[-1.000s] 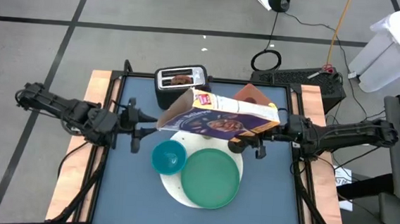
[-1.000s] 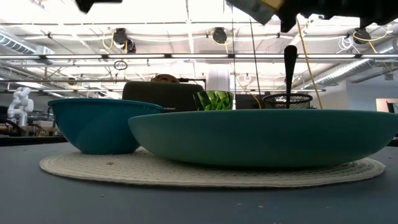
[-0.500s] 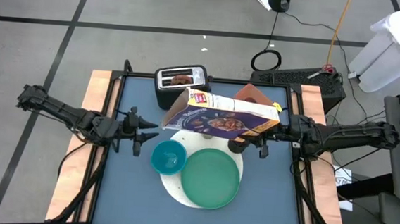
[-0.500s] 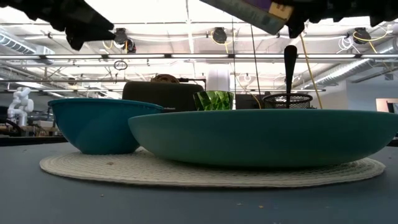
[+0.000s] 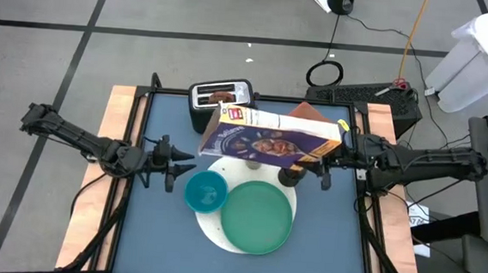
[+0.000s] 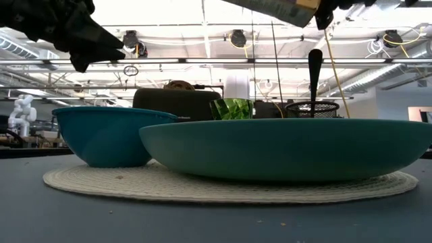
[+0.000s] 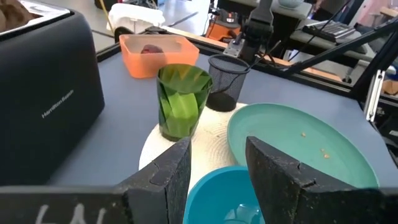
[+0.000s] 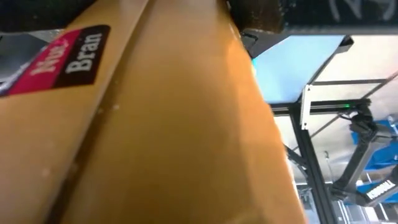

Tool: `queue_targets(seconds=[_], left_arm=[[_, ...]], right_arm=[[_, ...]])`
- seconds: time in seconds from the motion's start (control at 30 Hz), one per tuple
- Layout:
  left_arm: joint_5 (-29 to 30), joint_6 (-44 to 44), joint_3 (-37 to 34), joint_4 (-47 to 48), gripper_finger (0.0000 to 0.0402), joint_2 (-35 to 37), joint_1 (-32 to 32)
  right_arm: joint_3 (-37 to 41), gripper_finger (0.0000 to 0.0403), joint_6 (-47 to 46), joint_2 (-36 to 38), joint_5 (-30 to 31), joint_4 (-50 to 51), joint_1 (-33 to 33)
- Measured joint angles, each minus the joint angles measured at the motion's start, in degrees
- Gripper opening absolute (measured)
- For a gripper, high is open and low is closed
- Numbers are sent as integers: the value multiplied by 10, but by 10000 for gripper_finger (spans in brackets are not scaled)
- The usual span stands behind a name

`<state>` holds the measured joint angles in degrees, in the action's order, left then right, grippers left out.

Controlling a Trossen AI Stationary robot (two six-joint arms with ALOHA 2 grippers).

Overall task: Arrange a breakfast setting
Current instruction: Pour the cereal from the purple cereal box into the blue bowl

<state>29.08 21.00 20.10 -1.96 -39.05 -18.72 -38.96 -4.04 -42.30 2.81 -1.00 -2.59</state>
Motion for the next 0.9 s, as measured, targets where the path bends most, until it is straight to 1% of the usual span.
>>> queue_targets(seconds=[0.2, 0.43, 0.53, 0.6, 0.67, 0.8, 0.9], left_arm=[[0, 1, 0, 0, 159, 0, 0], [0, -3, 0, 0, 159, 0, 0], [0, -8, 0, 0, 159, 0, 0], [0, -12, 0, 0, 159, 0, 0], [0, -16, 0, 0, 159, 0, 0], [0, -18, 0, 0, 159, 0, 0], [0, -18, 0, 0, 159, 0, 0]], right_arm=[[0, 174, -9, 0, 0, 34, -26], [-3, 174, -13, 0, 1, 82, -32], [-37, 174, -10, -4, 4, 148, -32], [-62, 174, -12, -8, 18, 180, -32], [-83, 174, -13, -15, 19, 208, -32], [-113, 174, -13, -32, 16, 232, -32], [-120, 174, -13, -46, 14, 240, -32]])
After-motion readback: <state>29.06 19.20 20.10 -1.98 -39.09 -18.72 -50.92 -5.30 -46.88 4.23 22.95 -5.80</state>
